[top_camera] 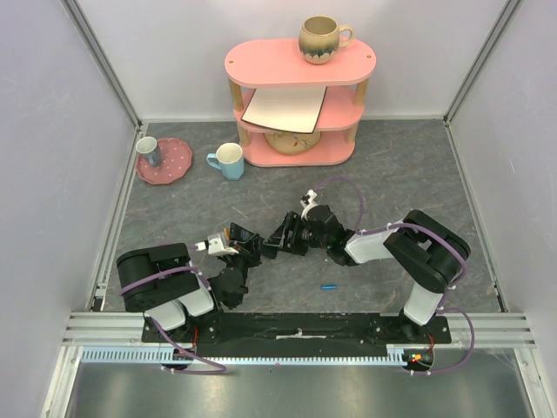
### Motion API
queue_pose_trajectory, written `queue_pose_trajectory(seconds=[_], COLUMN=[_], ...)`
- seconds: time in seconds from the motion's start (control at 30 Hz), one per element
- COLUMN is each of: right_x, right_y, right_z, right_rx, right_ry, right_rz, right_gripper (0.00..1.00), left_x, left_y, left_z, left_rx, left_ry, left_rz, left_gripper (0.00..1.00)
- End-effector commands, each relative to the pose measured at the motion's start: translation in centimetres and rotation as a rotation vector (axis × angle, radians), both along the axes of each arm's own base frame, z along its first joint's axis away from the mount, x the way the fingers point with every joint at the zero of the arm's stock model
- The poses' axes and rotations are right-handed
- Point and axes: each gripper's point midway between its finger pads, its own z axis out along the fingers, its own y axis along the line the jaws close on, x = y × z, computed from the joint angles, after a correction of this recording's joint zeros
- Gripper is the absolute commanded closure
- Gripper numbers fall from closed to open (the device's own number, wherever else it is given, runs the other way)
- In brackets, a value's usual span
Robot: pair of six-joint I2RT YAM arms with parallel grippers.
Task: Load the batteries into the remote control
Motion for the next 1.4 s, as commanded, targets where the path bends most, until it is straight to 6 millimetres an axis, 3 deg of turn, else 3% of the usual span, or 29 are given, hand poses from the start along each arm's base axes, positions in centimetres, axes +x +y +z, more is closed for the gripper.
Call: queue_pose_trajectory(seconds=[0.0, 0.87, 1.13, 1.37], right_x=[-0.6, -0.6, 0.6, 0.8], right_y=[-0.8, -1.5, -0.7, 0.3], right_z=[-0.9, 0.0, 3.4, 2.3], right_rx=[-0.046, -0.04, 0.063, 0.051], right_ry=[0.017, -0.001, -0.078, -0.049], right_rz=[0.002, -0.008, -0.033, -0.009], right_gripper=[0.29, 0.29, 0.22, 0.23], left_x=[-1.1, -1.0, -1.1, -1.1], left_y=[2.3, 2.6, 2.6, 2.2], left_z=[-0.4, -0.3, -0.5, -0.2], left_rx=[0.086, 0.101, 0.105, 0.114], left_ry=[-0.023, -0.027, -0.024, -0.032], left_rz=[-0.01, 0.005, -0.001, -0.014], left_gripper=[0.98, 0.98, 0.98, 0.98])
